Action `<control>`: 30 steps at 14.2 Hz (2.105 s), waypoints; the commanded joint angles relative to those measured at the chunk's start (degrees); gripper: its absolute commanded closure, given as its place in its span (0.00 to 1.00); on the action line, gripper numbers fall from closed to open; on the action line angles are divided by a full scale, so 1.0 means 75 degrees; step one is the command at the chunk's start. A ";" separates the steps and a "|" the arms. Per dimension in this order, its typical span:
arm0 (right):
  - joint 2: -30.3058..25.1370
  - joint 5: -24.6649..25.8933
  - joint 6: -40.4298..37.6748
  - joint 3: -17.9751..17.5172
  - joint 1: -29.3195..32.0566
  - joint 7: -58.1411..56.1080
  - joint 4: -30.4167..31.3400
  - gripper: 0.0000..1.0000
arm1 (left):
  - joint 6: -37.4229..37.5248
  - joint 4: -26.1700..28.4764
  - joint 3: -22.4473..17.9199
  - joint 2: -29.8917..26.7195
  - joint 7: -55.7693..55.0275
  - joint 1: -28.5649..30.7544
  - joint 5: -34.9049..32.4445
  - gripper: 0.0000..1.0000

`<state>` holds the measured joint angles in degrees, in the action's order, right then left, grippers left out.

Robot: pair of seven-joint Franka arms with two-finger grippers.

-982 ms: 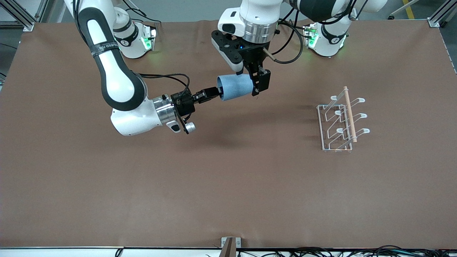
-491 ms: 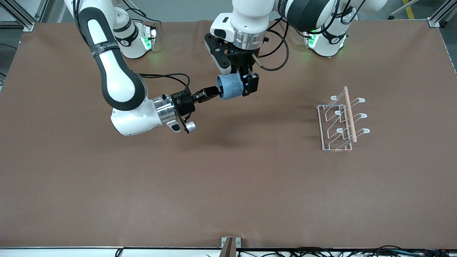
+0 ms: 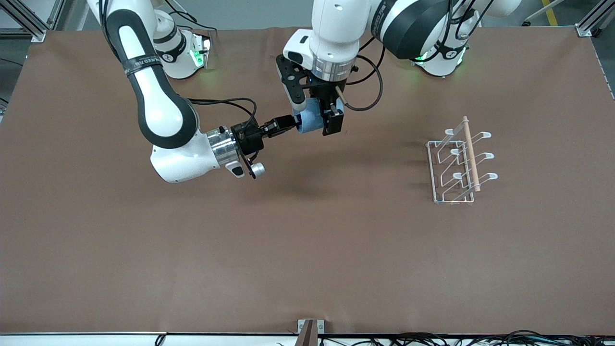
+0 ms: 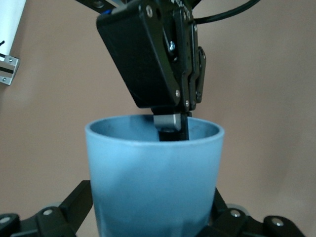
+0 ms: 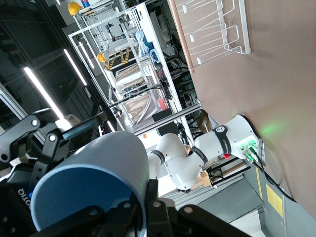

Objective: Hang cup on cup holder

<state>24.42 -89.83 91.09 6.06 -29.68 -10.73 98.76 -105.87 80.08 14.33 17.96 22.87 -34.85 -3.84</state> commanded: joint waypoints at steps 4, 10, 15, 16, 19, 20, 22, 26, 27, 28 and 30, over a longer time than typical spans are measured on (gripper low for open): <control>-0.0021 0.0035 -0.0098 -0.0035 0.0032 0.0024 -0.0020 0.83 | -0.0016 -0.0165 -0.0071 0.0066 0.0220 0.0052 0.0032 0.66; -0.0045 0.0723 -0.0040 0.0012 0.0125 0.0012 -0.0020 0.00 | 0.0743 -0.0153 -0.0188 0.0020 0.0278 0.0357 -0.0259 0.69; -0.1037 0.2514 0.1443 0.0199 0.0383 0.0024 0.0774 0.00 | 0.2523 -0.0130 -0.0176 0.0019 0.0325 0.0392 -0.2190 0.69; -0.1540 0.3100 0.1948 0.0211 0.0395 0.0035 0.1241 0.00 | 0.2863 -0.0095 -0.0188 0.0043 0.0488 0.0381 -0.2601 0.69; -0.2538 0.4622 0.2829 0.0375 0.0721 0.0012 0.2356 0.00 | 0.3861 0.0185 -0.0188 0.0183 0.1448 0.0544 -0.4018 0.73; -0.2738 0.5302 0.2901 0.0398 0.1083 0.0024 0.2463 0.00 | 0.3909 0.0453 -0.0188 0.0218 0.1624 0.0580 -0.4533 0.74; -0.2962 0.5834 0.2984 0.0410 0.1658 0.0001 0.2465 0.00 | 0.3956 0.1167 -0.0188 0.0219 0.1906 0.0766 -0.5413 0.76; -0.3313 0.7718 0.2996 0.0422 0.2432 0.0012 0.2429 0.00 | 0.4003 0.2445 -0.0188 0.0300 0.1942 0.0838 -0.6832 0.81; -0.3349 0.8013 0.2996 0.0434 0.2689 0.0012 0.2418 0.00 | 0.4108 0.2715 -0.0188 0.0405 0.2012 0.0838 -0.7160 0.81; -0.3431 0.8410 0.3007 0.0434 0.3005 0.0024 0.2383 0.00 | 0.4306 0.2892 -0.0188 0.0615 0.2013 0.0849 -0.7442 0.81; -0.3467 0.9416 0.3007 0.0434 0.3393 0.0070 0.2079 0.00 | 0.4833 0.2964 -0.0188 0.1083 0.2013 0.0978 -0.7969 0.81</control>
<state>0.32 -25.08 113.53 10.30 -7.41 -10.79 114.92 -72.89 101.68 12.69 23.62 36.88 -28.27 -59.45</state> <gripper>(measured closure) 0.000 0.238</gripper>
